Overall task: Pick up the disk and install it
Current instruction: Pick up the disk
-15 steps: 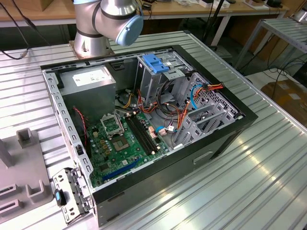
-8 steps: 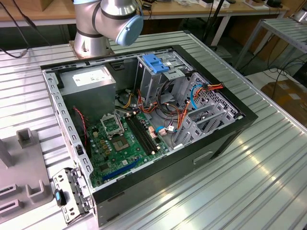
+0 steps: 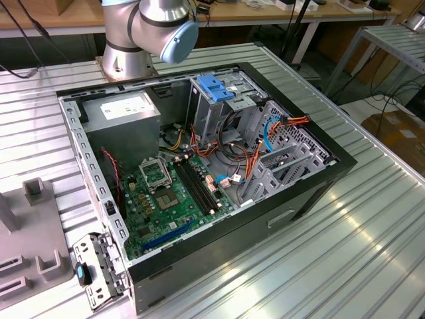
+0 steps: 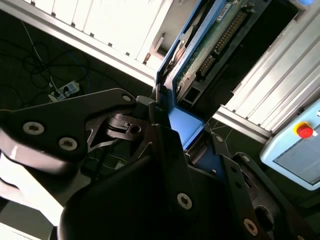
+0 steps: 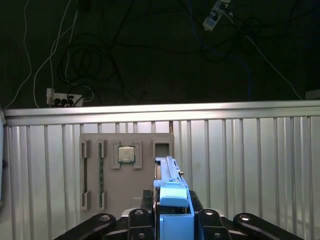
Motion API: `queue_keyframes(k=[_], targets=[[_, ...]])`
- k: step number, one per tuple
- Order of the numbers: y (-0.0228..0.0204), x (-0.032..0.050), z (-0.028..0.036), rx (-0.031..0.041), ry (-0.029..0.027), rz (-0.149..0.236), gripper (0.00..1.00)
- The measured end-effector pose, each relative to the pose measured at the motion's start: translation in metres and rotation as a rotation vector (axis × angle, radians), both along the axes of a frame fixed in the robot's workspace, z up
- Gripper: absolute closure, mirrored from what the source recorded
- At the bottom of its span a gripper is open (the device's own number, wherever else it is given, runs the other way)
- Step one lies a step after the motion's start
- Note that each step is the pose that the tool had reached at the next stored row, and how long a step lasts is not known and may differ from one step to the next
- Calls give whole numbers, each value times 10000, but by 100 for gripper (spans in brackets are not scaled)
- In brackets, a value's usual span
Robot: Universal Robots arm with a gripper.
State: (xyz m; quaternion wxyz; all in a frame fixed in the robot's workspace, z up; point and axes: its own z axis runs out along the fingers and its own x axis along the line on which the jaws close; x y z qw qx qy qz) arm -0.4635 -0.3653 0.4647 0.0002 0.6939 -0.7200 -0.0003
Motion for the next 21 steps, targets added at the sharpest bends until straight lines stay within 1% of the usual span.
queue_keyframes(k=[3,4,5,6,7,8,10,17,21], targets=[[0,0,22,0,0,0,63],[0,0,55,0,0,0,63],[0,0,164,0,1,0,63],[0,0,212,0,2,0,63],[0,0,318,0,7,0,63],[0,0,383,0,12,0,63],[0,1,414,0,17,0,63],[0,1,484,0,27,0,63],[0,1,488,1,27,0,63]])
